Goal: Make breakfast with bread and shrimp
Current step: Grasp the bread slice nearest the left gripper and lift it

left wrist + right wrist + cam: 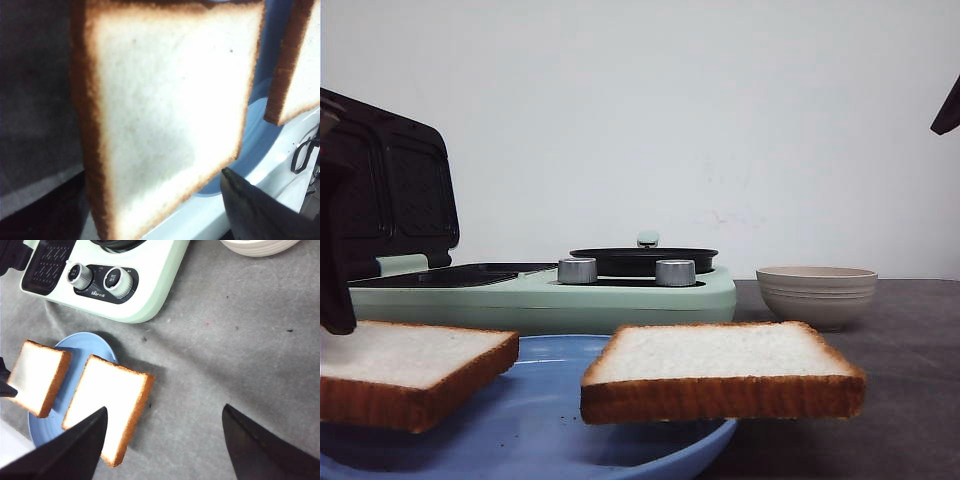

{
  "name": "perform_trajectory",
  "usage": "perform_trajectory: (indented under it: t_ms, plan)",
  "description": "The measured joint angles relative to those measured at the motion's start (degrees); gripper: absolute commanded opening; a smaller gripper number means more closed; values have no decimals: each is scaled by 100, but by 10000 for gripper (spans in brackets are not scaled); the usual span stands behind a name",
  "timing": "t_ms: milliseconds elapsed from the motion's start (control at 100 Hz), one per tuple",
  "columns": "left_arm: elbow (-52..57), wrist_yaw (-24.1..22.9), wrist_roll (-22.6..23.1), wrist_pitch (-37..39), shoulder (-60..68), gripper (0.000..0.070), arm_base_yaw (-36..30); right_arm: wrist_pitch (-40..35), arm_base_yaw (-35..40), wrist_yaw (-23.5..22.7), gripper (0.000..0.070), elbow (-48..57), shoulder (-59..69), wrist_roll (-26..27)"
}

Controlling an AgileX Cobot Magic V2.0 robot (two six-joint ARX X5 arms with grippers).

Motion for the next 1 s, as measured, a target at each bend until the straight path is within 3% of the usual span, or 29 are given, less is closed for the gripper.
perform_trajectory:
  t_ms: [210,660,860,1000]
  plan:
    - [0,2,0,81,11,3,-70,0,0,0,451,0,0,-7]
    - [20,76,-15,225,-468,3,-81,0,0,0,451,0,0,-11]
    - [20,-52,-216,800,-1414,3,-81,0,0,2,451,0,0,-11]
    - [20,-398,-435,1338,-2057,3,-81,0,0,0,451,0,0,-11]
